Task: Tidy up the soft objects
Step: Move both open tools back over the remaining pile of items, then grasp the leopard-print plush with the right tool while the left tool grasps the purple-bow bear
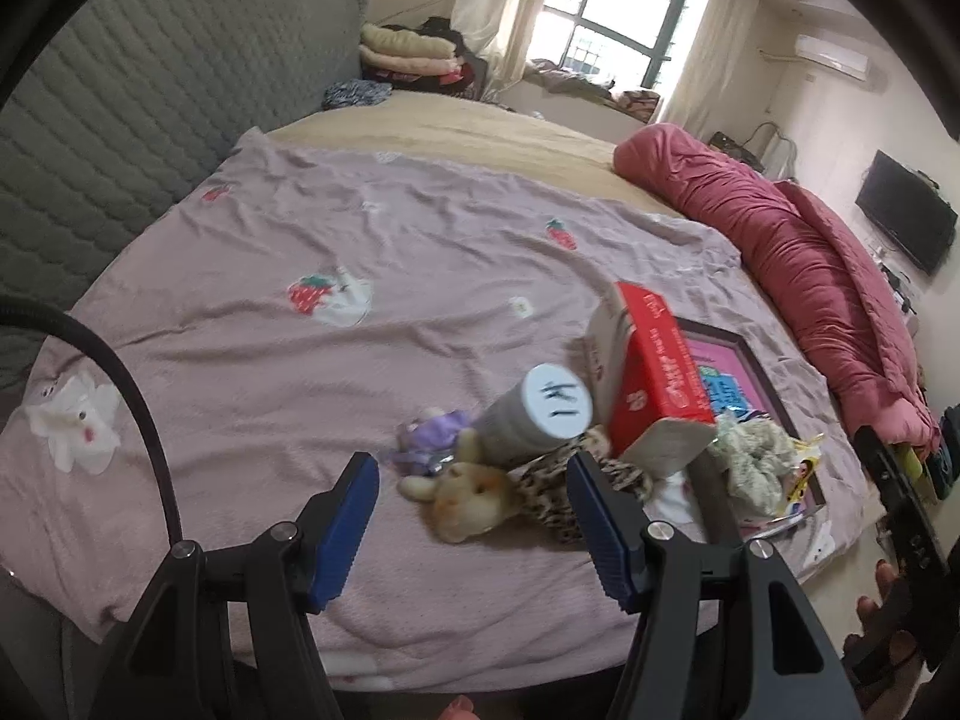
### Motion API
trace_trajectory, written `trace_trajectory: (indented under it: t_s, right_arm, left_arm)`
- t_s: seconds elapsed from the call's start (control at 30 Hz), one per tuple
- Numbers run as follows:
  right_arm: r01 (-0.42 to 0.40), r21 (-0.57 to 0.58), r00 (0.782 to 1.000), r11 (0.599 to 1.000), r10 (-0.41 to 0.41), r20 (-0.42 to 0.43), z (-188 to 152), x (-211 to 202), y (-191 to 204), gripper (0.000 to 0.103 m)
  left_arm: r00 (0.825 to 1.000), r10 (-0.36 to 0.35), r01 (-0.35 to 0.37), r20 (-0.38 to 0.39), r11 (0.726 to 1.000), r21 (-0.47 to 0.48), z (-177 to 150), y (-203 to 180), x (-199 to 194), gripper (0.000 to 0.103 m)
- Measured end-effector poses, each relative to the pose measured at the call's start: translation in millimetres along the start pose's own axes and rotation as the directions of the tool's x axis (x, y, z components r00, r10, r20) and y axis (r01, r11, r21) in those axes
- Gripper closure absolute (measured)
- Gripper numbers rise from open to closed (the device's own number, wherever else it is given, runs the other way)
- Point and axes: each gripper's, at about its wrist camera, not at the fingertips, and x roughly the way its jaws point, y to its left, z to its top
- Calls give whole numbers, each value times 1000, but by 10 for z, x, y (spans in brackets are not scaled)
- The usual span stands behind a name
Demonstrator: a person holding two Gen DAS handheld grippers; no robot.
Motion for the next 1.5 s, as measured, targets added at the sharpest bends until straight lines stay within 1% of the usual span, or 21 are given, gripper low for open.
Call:
trace_trajectory:
  t_s: [0.13, 0.2, 0.33, 0.47, 0.6, 0.73, 0.8, 0.9, 1.03, 1.1, 1.2, 1.3, 1.4, 1.5]
  right_arm:
    - [-75, -95, 997, 993, 73, -16, -26, -3, 314, 26]
    - [-110, -147, 994, 983, 106, -40, -78, 22, 466, 26]
    - [-170, -270, 984, 948, 147, -104, -280, 119, 809, 26]
    - [-211, -350, 974, 913, 165, -155, -456, 228, 1022, 26]
    - [-223, -387, 969, 895, 160, -189, -586, 371, 1128, 26]
    - [-227, -407, 964, 885, 145, -221, -689, 520, 1173, 26]
    - [-231, -419, 962, 878, 141, -235, -734, 562, 1188, 26]
    - [-242, -445, 958, 862, 138, -252, -808, 633, 1243, 26]
    - [-257, -491, 950, 832, 126, -284, -936, 775, 1360, 26]
    - [-260, -514, 950, 818, 121, -287, -984, 819, 1408, 26]
    - [-260, -548, 951, 795, 113, -287, -1046, 908, 1477, 26]
    - [-249, -570, 956, 783, 107, -272, -1068, 980, 1517, 26]
    - [-248, -591, 957, 768, 101, -270, -1106, 1082, 1571, 26]
    - [-250, -625, 957, 740, 92, -275, -1179, 1165, 1652, 26]
  left_arm:
    - [1000, 10, -10, -24, 1000, -8, -66, 81, 92, 38]
    - [999, 7, -7, -42, 1000, -7, -111, 102, 169, 38]
    - [998, 2, -2, -63, 1000, -7, -196, 122, 313, 38]
    - [995, -11, 8, -99, 1000, -27, -262, 173, 484, 38]
    - [992, -22, 17, -122, 999, -41, -304, 226, 626, 38]
    - [989, -60, 49, -137, 995, -83, -300, 298, 756, 38]
    - [988, -68, 55, -140, 994, -99, -282, 323, 830, 38]
    - [984, -77, 61, -162, 993, -101, -263, 324, 970, 38]
    - [978, -106, 83, -177, 988, -133, -246, 360, 1111, 38]
    - [975, -125, 98, -182, 984, -151, -228, 376, 1169, 38]
    - [974, -134, 105, -183, 981, -161, -210, 390, 1251, 38]
    - [969, -157, 122, -192, 976, -181, -198, 407, 1330, 38]
    - [968, -165, 129, -190, 974, -188, -206, 417, 1371, 38]
    - [968, -169, 134, -185, 974, -184, -203, 414, 1393, 38]
